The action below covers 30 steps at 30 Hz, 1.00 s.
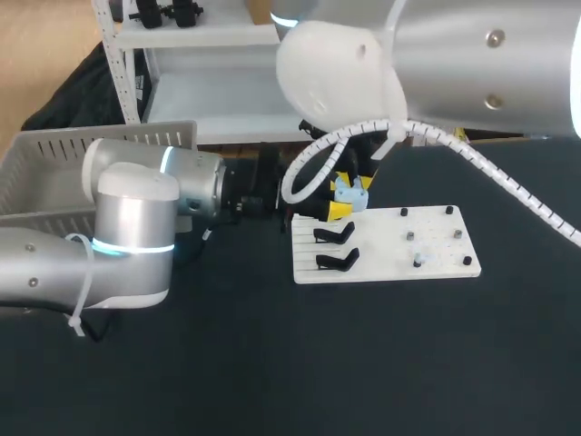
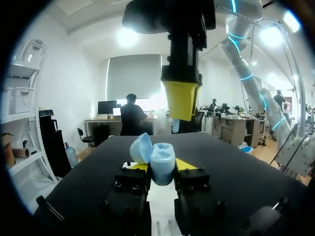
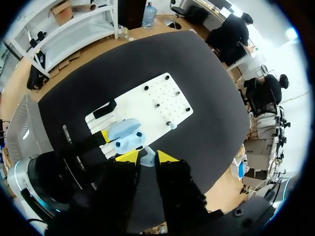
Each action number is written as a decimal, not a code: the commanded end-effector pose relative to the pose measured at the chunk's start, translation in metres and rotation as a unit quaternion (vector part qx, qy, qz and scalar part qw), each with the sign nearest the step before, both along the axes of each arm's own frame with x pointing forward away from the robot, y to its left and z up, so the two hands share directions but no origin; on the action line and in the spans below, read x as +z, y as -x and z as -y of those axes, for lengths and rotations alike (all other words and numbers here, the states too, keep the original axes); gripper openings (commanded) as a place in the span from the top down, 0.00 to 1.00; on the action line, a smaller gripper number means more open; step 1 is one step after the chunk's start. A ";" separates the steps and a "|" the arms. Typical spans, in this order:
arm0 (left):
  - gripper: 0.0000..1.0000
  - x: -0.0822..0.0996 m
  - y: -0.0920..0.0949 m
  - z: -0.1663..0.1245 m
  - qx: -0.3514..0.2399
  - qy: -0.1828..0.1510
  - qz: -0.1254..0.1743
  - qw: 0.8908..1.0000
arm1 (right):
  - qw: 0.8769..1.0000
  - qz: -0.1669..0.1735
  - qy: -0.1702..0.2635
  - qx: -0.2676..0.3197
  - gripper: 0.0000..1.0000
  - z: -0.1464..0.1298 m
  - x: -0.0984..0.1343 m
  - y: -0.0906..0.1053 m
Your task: Pick up each earbud case from the left stands, insert the matching earbuds, close the lid, and place the case in the box.
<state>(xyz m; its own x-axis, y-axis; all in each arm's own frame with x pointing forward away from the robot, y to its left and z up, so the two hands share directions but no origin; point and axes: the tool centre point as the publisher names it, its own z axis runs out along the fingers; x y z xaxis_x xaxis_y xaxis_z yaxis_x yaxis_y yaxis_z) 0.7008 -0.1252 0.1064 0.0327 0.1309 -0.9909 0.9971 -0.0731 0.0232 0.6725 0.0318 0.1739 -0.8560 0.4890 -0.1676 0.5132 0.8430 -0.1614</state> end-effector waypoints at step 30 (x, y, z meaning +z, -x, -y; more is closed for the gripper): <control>1.00 -0.001 0.000 0.001 0.001 0.000 0.000 1.000 | 1.000 0.001 -0.007 0.001 1.00 -0.003 -0.009 -0.011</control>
<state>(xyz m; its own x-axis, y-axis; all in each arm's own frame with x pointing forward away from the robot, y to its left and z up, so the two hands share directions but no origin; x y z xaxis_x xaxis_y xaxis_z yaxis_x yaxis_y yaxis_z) 0.7008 -0.1252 0.1059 0.0331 0.1296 -0.9910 0.9970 -0.0732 0.0237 0.6810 0.0330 0.1652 -0.8563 0.4889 -0.1665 0.5116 0.8470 -0.1441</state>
